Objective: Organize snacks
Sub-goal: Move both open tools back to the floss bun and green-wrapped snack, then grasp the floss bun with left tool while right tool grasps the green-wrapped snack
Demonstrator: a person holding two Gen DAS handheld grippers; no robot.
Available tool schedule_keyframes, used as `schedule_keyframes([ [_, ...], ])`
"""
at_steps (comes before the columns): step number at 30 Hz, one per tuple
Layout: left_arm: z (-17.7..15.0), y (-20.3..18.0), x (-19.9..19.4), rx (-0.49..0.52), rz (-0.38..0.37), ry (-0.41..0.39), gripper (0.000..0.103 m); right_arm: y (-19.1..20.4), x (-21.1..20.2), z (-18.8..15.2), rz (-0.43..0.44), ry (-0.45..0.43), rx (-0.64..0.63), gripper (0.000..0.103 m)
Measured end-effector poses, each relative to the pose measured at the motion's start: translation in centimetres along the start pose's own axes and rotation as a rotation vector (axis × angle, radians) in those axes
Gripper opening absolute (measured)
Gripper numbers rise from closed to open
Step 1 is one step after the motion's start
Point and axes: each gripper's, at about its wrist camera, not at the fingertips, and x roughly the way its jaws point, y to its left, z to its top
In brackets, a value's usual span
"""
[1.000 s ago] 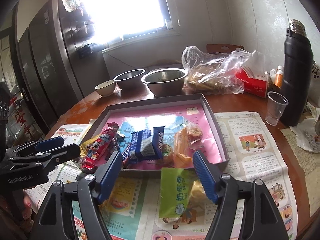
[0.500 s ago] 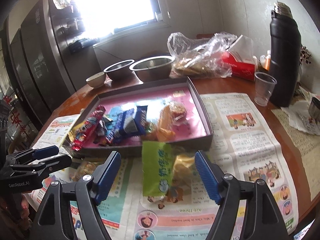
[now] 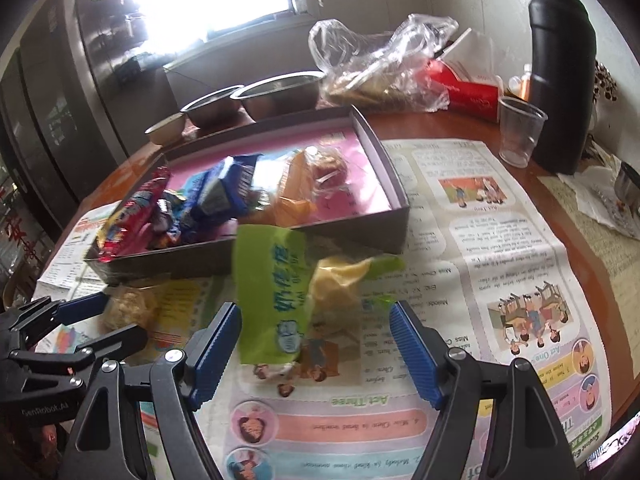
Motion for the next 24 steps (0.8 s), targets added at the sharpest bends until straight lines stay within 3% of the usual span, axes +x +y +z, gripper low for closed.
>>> schedule_keyframes([
  [11,0.2,-0.1,0.9,-0.026,0.016,-0.019,0.073,-0.6,1.7,0.6,-0.003,-0.006,0.022,0.078],
  [13,0.2,-0.1,0.9,-0.033,0.014,-0.028,0.073,-0.5,1.9,0.7,-0.01,-0.013,0.009,0.074],
  [15,0.2,-0.1,0.8,-0.036,0.015,-0.041,0.063,-0.4,1.9,0.7,-0.016,-0.025,0.0,0.063],
  [16,0.1,-0.1,0.7,-0.032,0.02,-0.045,0.051,-0.4,1.9,0.8,-0.013,-0.031,-0.002,0.061],
  [24,0.1,-0.5,0.3,-0.026,-0.048,-0.04,0.047,-0.8,1.2,0.3,0.01,-0.048,-0.003,0.046],
])
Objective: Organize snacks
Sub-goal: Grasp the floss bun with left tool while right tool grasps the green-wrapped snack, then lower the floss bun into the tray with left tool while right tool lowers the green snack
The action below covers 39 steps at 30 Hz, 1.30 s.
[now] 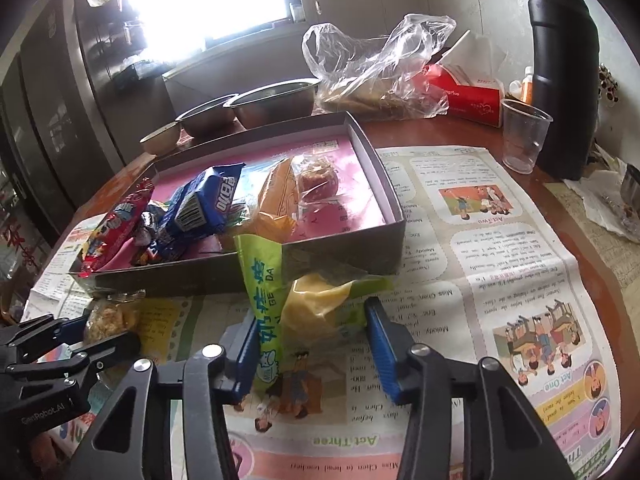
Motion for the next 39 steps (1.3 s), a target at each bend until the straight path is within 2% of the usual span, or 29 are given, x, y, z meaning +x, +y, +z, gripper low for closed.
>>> schedule_keyframes([
  [4,0.0,-0.4,-0.6,0.0,-0.03,-0.003,0.047,0.1,-0.6,-0.1,0.021,-0.005,0.002,0.043],
  [9,0.5,-0.5,-2.5,0.006,-0.042,-0.053,0.047,0.4,-2.0,0.3,0.048,-0.036,0.006,0.042],
  [26,5.4,0.4,-4.6,-0.053,-0.004,-0.175,0.047,0.5,-3.9,4.5,0.059,-0.142,0.011,0.042],
  [33,6.9,1.0,-3.0,-0.065,0.014,-0.167,0.047,0.2,-3.3,6.2,0.057,-0.165,0.018,0.042],
  [39,7.1,1.4,-0.8,-0.07,0.01,-0.133,0.047,-0.4,-1.4,6.9,0.045,-0.144,0.029,0.042],
])
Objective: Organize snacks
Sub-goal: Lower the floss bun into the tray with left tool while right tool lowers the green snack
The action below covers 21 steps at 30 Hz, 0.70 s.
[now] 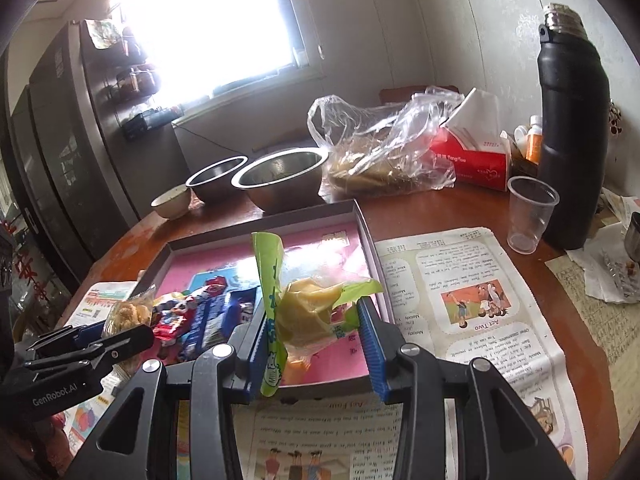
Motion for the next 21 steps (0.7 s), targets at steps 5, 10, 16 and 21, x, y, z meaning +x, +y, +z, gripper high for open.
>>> schedule_keyframes([
  [5,-0.1,0.5,1.1,-0.006,-0.001,0.017,0.047,-0.3,1.5,-0.1,-0.005,0.023,0.011,0.042],
  [10,0.3,0.9,1.6,-0.018,-0.004,0.017,0.047,-0.5,2.0,0.0,-0.005,0.025,0.019,0.042],
  [16,1.0,1.1,2.3,-0.037,-0.006,0.014,0.047,-0.7,2.7,0.6,-0.01,0.024,0.019,0.042],
  [21,0.9,1.1,3.0,-0.031,-0.011,0.028,0.047,-0.8,3.4,0.4,-0.026,0.037,0.025,0.042],
])
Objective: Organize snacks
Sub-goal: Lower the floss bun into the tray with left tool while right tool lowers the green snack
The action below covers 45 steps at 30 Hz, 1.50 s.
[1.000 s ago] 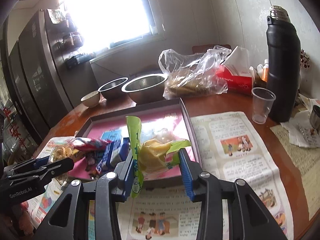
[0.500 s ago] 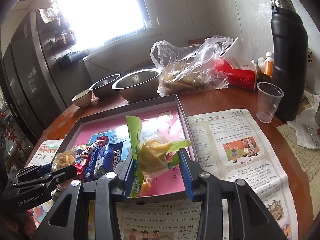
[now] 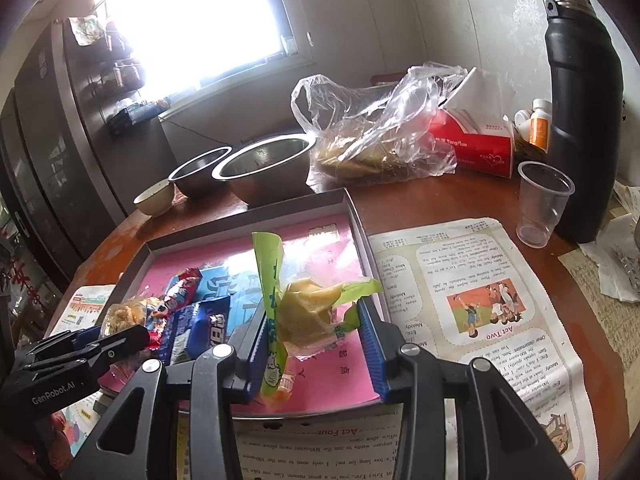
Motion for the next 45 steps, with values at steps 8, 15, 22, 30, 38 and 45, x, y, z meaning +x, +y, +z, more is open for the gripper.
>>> schedule_keyframes([
  [8,-0.1,-0.2,0.1,0.014,0.001,0.001,0.047,0.1,0.4,-0.4,-0.014,0.012,0.003,0.042],
  [15,-0.1,-0.3,0.1,0.017,0.005,0.001,0.047,0.4,0.6,-0.5,-0.023,0.013,-0.013,0.042],
  [22,-0.2,-0.2,0.1,0.017,0.005,0.001,0.047,1.3,1.1,-0.4,0.002,0.019,-0.038,0.043],
  [30,-0.2,-0.2,0.1,0.014,0.003,0.001,0.047,1.1,1.7,-0.9,0.012,0.038,-0.024,0.046],
  [38,-0.2,-0.2,0.0,0.013,0.003,0.002,0.047,0.9,1.6,-1.3,0.007,0.042,-0.015,0.049],
  [45,-0.2,-0.1,0.0,0.012,0.002,0.002,0.047,0.6,1.4,-1.5,0.006,0.048,0.0,0.052],
])
